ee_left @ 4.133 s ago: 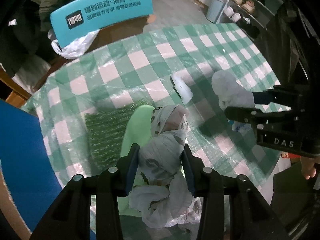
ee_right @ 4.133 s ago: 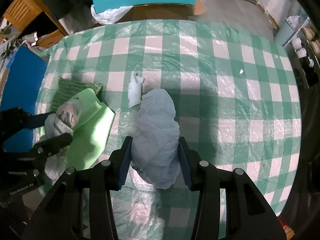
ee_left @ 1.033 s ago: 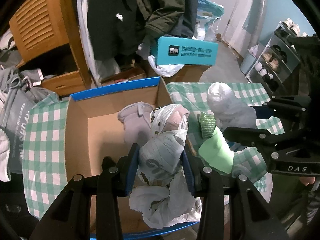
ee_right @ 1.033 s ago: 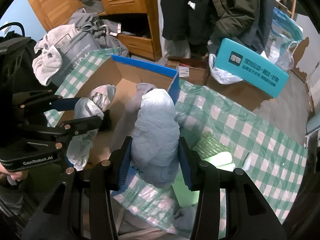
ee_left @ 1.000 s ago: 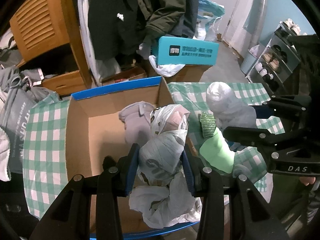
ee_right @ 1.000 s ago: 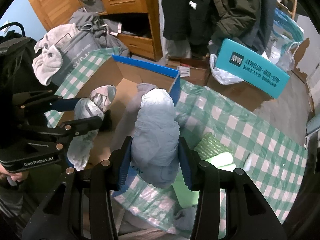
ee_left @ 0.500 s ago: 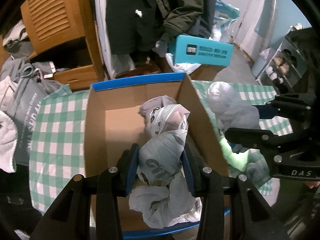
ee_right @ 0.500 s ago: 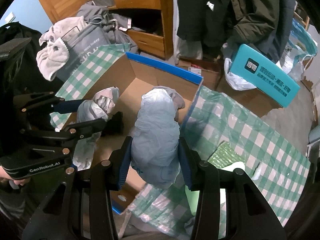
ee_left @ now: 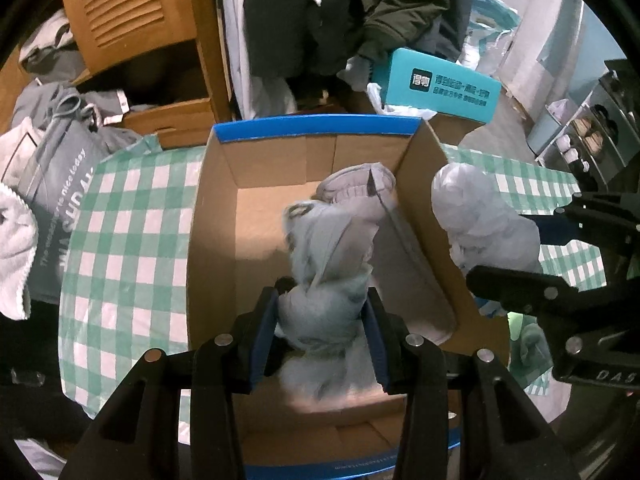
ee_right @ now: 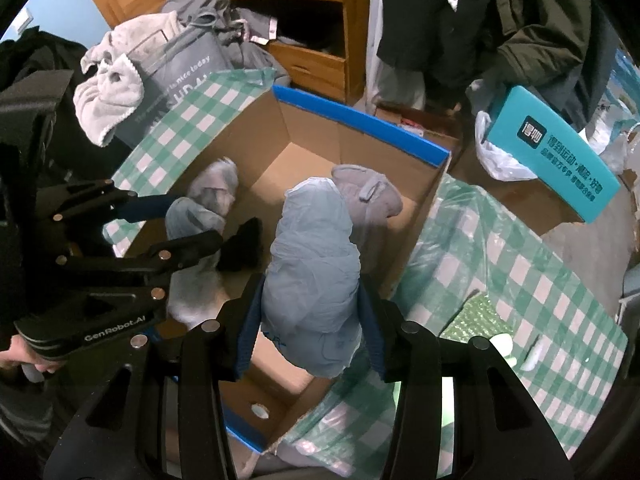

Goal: Organize soft objects
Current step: 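Lower the white bundle into the box and open the left gripper while the right gripper releases its bag, then move both grippers out of the box to the light green cloth on the table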

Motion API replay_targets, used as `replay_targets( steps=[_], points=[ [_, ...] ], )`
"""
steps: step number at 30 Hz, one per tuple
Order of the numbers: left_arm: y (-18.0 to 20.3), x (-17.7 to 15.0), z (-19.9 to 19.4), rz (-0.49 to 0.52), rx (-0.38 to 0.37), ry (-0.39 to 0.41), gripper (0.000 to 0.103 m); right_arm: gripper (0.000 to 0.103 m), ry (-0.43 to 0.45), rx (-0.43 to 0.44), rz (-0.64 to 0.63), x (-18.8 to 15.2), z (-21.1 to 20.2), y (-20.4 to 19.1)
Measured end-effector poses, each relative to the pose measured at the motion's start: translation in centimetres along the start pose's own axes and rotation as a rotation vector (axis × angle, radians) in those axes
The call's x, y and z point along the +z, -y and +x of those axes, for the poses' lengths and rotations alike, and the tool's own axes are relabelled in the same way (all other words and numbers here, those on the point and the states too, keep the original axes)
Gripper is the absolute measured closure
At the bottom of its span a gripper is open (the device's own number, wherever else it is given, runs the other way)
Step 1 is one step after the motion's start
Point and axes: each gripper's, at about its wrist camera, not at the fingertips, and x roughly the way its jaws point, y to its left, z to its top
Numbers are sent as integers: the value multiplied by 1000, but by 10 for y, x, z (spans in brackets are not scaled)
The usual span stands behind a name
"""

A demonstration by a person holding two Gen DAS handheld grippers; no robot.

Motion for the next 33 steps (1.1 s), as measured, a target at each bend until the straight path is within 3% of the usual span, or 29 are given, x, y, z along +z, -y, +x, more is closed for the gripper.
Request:
replay_targets(
  steps=[3, 5, 9, 33],
  points=[
    [-1, 0, 0, -6, 2, 1, 53, 54, -9, -8, -14, 0, 5, -2],
    [-1, 0, -1, -5, 16, 7, 41, 52, -13, -12, -12, 0, 7, -1],
    [2, 0, -2, 4, 11, 7, 41, 42, -9, -19, 10, -1, 8, 4],
    [53, 9, 11, 75, -47, -38, 41, 34, 20, -71, 98, -32, -18, 57]
  ],
)
